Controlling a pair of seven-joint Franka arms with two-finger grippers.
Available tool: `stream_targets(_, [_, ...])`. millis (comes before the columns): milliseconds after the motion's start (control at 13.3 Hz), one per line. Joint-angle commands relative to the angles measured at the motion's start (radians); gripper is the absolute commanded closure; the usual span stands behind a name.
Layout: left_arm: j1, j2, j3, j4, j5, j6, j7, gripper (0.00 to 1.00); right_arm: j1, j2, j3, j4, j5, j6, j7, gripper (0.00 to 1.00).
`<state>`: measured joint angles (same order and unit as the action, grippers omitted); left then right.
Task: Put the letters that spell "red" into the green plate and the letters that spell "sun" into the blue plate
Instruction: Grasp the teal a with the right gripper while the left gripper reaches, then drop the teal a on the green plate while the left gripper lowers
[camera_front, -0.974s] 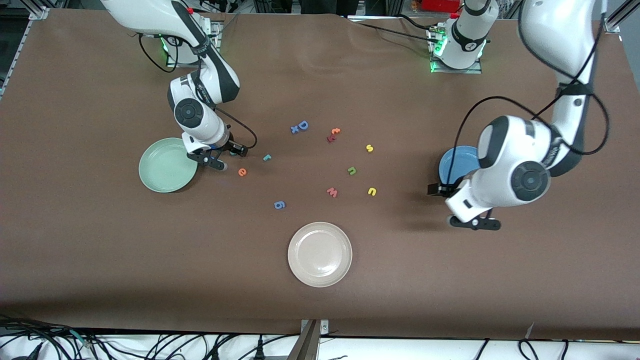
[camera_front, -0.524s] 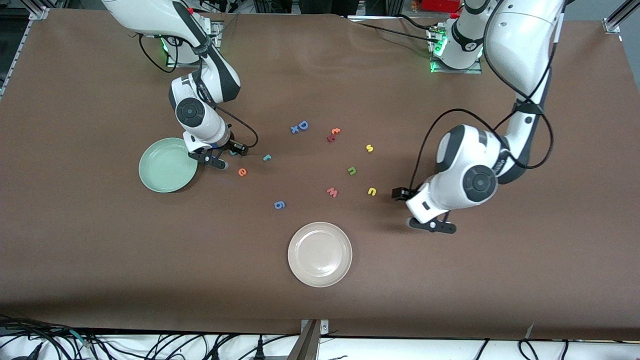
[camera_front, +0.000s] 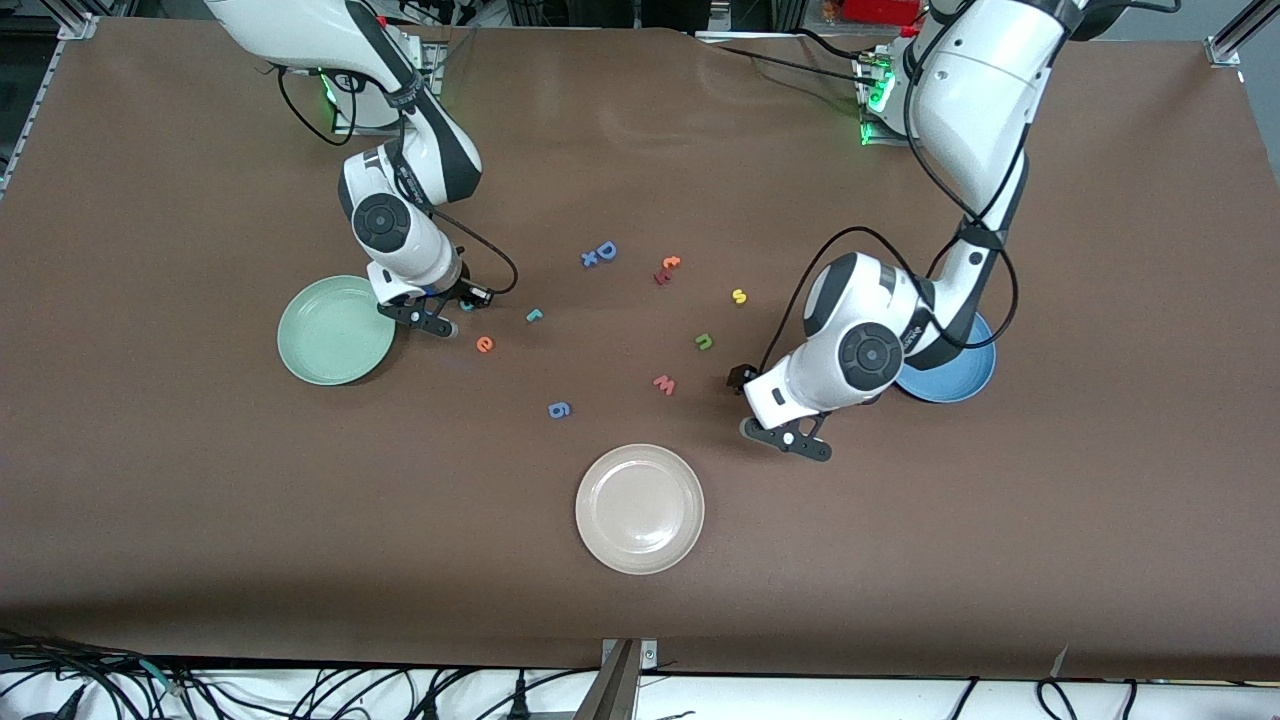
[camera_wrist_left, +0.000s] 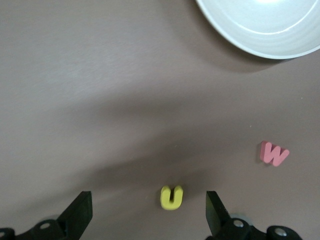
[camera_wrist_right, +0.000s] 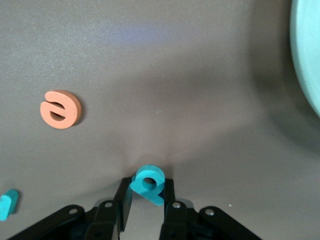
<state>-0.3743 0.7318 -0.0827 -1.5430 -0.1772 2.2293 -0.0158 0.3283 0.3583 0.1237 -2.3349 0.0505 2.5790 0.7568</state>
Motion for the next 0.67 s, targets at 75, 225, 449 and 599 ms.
stream_targets(75, [-0.021,0.014,0.012,-0.015,0.042,0.065,0.023,0.0,-0.003,-0.062,-0.006,0.011,0.017,-0.049,-0.007,0.99])
stream_targets(225, [-0.034,0.012,0.014,-0.031,0.082,0.07,0.013,0.0,-0.003,-0.096,-0.039,0.075,0.012,-0.193,-0.016,0.99])
stream_targets(449, [-0.044,0.011,0.014,-0.071,0.084,0.108,0.01,0.0,-0.003,-0.12,-0.146,0.208,0.012,-0.455,-0.15,0.99])
stream_targets(599, [-0.06,0.0,0.015,-0.123,0.09,0.159,-0.006,0.0,-0.003,-0.122,-0.238,0.253,0.012,-0.542,-0.282,0.99])
